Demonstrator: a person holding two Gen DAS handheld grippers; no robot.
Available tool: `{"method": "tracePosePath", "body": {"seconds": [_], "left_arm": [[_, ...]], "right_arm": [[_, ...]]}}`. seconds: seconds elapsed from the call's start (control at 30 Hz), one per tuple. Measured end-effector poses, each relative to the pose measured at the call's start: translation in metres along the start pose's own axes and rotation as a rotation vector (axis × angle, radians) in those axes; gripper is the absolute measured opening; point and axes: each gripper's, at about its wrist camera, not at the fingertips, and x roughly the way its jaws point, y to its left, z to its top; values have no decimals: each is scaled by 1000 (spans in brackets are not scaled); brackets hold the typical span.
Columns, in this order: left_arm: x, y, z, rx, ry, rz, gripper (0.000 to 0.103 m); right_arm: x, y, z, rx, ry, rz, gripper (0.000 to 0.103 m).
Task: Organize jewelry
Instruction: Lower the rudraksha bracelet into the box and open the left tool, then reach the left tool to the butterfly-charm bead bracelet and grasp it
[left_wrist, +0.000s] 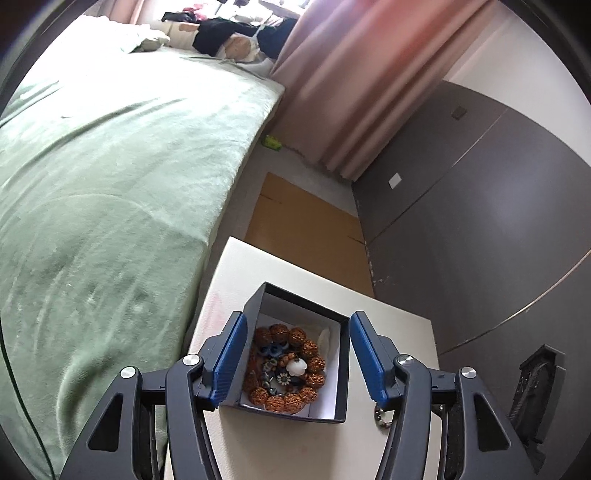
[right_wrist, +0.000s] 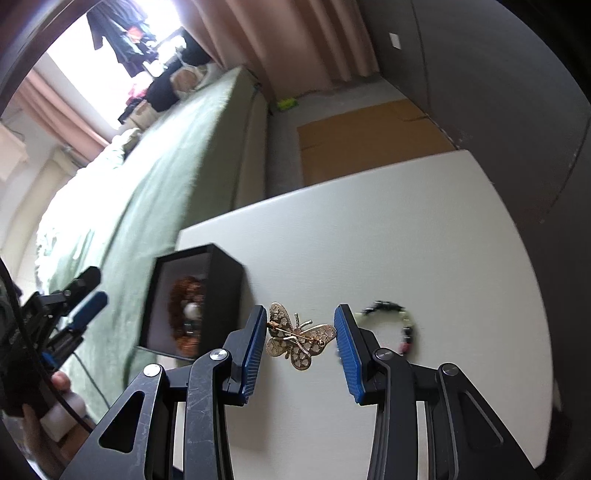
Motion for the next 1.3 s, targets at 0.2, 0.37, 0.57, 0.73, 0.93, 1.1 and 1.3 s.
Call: {"method": "tracePosePath", "body": {"seconds": [0.2,0.37,0.57,0.73,0.93,1.1,1.3], "left_arm": [[-13,11,3,-30,-20,3,59],[-19,19,8,-55,-32,1,59],[-26,43,18,-121,-56,18,59],[-27,52,21,-147,-55,32,59],[-19,37,16,-102,-25,17,59],[-16,21,10,-65,-13,0,59],[-7,-7,-1,1,20,-26,59]], "right_arm": [[-1,30,-4,-11,-22,125,39],[16,51,-3,-16,-1,192,39],[38,72,-1,-16,32,308,39],[54,82,-2,-25,74,374,58],[45,65,-3,-6,61,307,58],[20,48,-2,-18,19,253,60],[-10,8,1,17,-10,124,62]]}}
